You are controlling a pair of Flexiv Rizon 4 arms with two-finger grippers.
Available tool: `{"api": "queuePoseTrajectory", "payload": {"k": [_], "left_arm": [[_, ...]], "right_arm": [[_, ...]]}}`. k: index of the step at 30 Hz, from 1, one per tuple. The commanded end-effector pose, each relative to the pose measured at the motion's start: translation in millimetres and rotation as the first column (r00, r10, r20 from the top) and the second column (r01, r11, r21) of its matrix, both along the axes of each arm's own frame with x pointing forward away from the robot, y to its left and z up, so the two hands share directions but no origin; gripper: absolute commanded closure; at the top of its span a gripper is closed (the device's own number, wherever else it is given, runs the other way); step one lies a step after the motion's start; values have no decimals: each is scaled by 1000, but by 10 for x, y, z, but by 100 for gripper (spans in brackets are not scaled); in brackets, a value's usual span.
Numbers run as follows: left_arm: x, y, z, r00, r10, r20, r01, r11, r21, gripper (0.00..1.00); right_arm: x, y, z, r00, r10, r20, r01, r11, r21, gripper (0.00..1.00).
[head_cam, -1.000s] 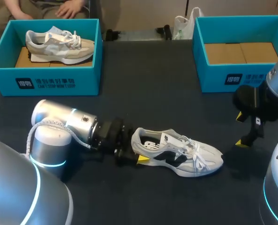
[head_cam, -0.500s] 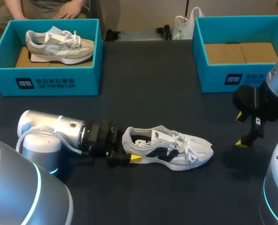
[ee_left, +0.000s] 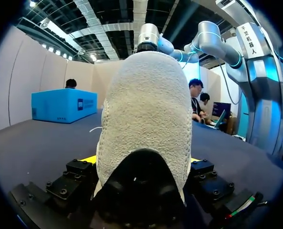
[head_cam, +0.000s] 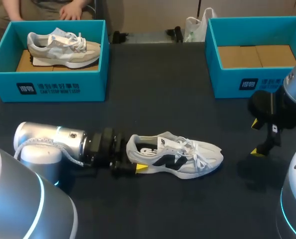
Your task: Take the shoe out of the shoebox, open the shoe tongue, remove and reinsert the insole, then place the shoe into the shoebox
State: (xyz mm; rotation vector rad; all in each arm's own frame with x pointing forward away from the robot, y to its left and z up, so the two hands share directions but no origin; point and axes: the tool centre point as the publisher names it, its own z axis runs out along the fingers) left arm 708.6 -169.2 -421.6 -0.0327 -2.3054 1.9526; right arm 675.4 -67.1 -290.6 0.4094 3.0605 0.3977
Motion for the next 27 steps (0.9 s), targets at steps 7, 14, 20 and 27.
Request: {"api": "queuePoseTrajectory", "payload": {"k": [7,14,20,27], "left_arm": [[9,15,18,1000,-6,-3,6,1000,4,100],[9,15,18,1000,-6,-3,6,1000,4,100],[9,15,18,1000,-6,-3,6,1000,4,100],[9,15,18,1000,-6,-3,6,1000,4,100]], "right_arm": [[-3,10,-8,1000,-1,1,1,1000,-4,0],[-3,10,-8,1000,-1,1,1,1000,-4,0],[157,223,311,936,-342,-86,329,934,-139,0],[187,846,499,811,-580,-69,557,804,-209,0]]}}
